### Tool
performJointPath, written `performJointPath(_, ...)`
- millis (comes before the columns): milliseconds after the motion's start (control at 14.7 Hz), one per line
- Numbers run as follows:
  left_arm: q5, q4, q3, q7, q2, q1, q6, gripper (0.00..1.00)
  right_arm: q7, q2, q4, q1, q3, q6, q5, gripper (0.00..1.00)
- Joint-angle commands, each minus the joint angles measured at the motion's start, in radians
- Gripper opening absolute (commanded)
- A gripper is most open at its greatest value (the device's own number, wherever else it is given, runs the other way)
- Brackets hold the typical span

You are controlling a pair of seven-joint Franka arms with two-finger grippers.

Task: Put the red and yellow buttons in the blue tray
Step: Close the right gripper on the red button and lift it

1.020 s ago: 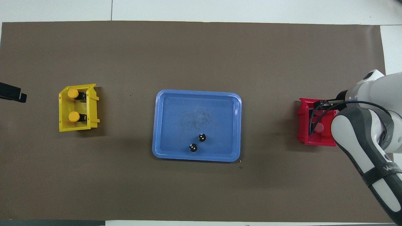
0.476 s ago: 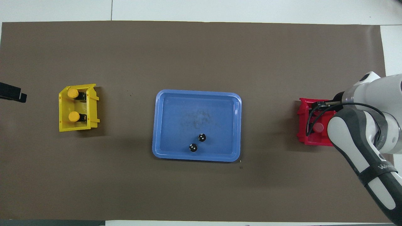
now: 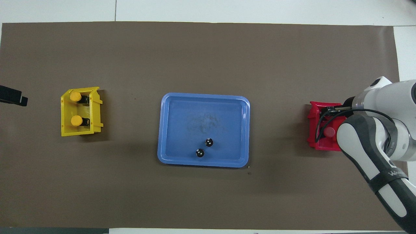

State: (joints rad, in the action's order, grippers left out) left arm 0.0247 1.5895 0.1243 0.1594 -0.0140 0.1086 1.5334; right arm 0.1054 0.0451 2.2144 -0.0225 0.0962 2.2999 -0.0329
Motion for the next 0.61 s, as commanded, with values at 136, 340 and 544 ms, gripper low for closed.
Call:
performJointPath(136,-0.015,0.017,-0.003,0.002,-0.021,-0.004,-0.01,1.0,-0.004,0.024,0.027,-0.013,-0.004,0.061,-0.016,0.64)
performJointPath(340,-0.015,0.017,-0.003,0.0,-0.021,-0.004,-0.01,1.0,0.025,0.022,0.028,-0.002,-0.004,0.058,-0.016,0.64)
performJointPath(544,-0.015,0.017,-0.003,0.0,-0.021,-0.004,-0.01,1.0,0.025,0.022,0.039,-0.004,-0.004,0.067,-0.016,0.53)
